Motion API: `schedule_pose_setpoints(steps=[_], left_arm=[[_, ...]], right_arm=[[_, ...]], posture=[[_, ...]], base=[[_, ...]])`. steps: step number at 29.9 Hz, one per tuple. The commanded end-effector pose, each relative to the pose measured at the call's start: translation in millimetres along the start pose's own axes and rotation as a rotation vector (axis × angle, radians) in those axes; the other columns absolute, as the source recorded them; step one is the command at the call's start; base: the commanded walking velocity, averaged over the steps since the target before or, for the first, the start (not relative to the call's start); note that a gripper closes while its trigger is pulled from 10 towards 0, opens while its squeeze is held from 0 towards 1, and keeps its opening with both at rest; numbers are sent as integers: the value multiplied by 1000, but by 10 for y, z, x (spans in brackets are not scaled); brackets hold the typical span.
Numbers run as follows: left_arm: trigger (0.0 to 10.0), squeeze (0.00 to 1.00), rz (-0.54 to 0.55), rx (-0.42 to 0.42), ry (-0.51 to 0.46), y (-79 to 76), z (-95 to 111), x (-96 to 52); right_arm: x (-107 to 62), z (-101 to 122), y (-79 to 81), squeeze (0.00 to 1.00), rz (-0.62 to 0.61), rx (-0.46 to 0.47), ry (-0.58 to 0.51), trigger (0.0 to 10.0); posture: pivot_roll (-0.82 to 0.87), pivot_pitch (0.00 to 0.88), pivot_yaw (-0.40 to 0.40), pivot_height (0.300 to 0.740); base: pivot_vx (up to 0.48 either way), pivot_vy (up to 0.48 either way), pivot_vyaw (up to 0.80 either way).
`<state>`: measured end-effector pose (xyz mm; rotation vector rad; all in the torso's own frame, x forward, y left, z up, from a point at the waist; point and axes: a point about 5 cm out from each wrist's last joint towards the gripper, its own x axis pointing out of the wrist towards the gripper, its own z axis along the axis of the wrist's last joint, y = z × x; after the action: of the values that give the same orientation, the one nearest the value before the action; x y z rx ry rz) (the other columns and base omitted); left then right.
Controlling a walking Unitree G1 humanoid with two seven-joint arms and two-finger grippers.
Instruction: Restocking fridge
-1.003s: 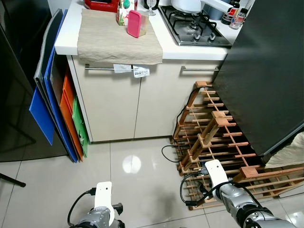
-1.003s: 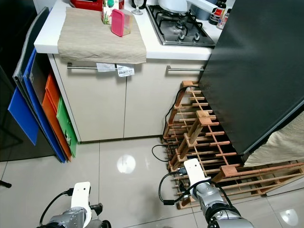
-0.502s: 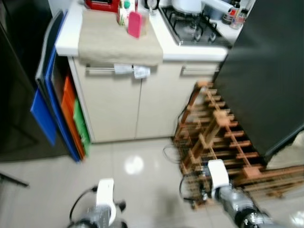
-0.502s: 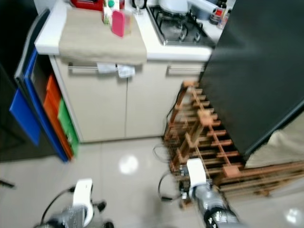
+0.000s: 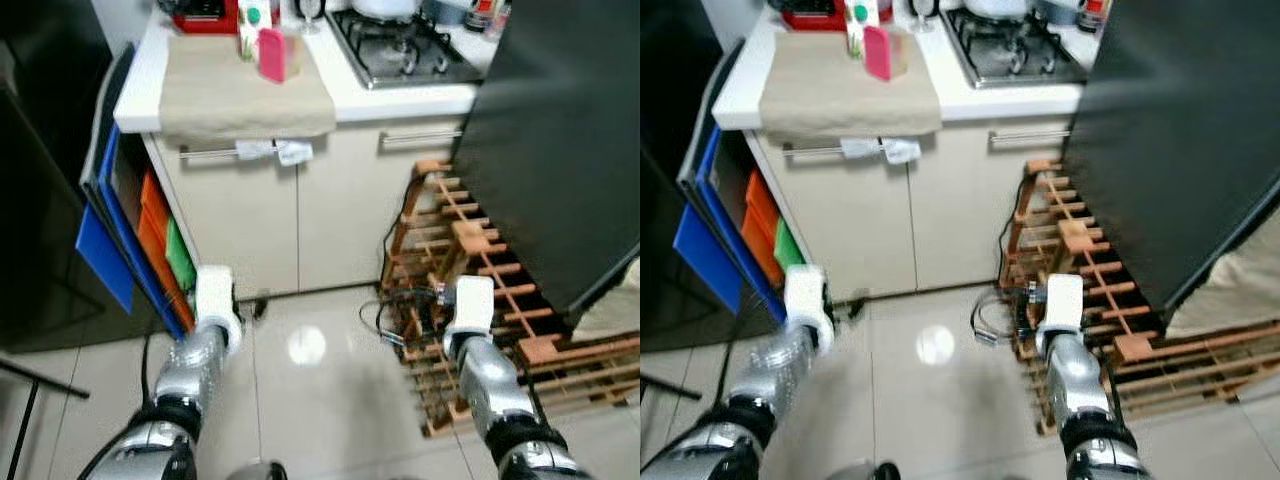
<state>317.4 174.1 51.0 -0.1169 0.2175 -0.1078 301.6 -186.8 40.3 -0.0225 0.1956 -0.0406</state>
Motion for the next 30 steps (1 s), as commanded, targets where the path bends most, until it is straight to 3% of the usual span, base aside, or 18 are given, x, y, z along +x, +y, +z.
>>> schedule_pose_setpoints(steps=[1, 3, 6, 7, 8, 9, 10, 12, 15, 20, 24, 30], left_arm=[[10000, 0, 10, 1, -72, -29, 84, -92], [10000, 0, -25, -7, -188, -137, 299, -179], [10000, 0, -51, -15, -226, -190, 386, -213], [10000, 0, -108, 5, -369, -327, 738, -287], [10000, 0, -121, 16, -426, -376, 903, -318], [10000, 0, -121, 16, -426, -376, 903, -318], [10000, 0, -145, 28, -491, -445, 1090, -372], [10000, 0, -161, 28, -489, -477, 1094, -374], [10000, 0, -181, 22, -368, -554, 860, -324], [10000, 0, -214, -30, -326, -565, 823, -308], [10000, 0, -244, -20, -286, -556, 751, -294], [10000, 0, -167, -46, -181, -343, 497, -257]], right_arm=[[-48, 237, -14, 0, 29, -71, -136, 10000], [-122, 445, -56, 0, 14, -79, -251, 10000], [-158, 510, -80, 0, 0, -79, -288, 10000], [-277, 650, -117, 0, -25, -94, -383, 10000], [-333, 700, -116, 0, -29, -88, -419, 10000], [-333, 700, -116, 0, -29, -88, -419, 10000], [-407, 744, -99, 0, -36, -79, -446, 10000], [-405, 719, -69, 0, -28, -56, -425, 10000], [-341, 633, 130, 0, 38, -29, -345, 10000], [-297, 693, 236, 0, 94, -26, -349, 10000], [-285, 704, 179, 0, 54, -20, -348, 10000], [-354, 671, -39, 0, -73, -78, -348, 10000]], posture=[[-96, 18, 22, 740], [-99, 13, -3, 740], [-99, 13, -3, 740], [-90, 5, -17, 740], [-84, 4, -20, 740], [-84, 4, -20, 740], [-85, 0, -20, 740], [-85, 0, -20, 740], [-99, 8, -1, 740], [-114, 9, 15, 740], [-112, 6, 17, 740], [-117, 14, 11, 740]], base=[[0, 0, 0], [0, 0, 0], [0, 0, 0], [0, 0, 0], [0, 0, 0], [0, 0, 0], [0, 0, 0], [0, 0, 0], [0, 0, 0], [0, 0, -484], [0, 0, -606], [0, 0, -611]])
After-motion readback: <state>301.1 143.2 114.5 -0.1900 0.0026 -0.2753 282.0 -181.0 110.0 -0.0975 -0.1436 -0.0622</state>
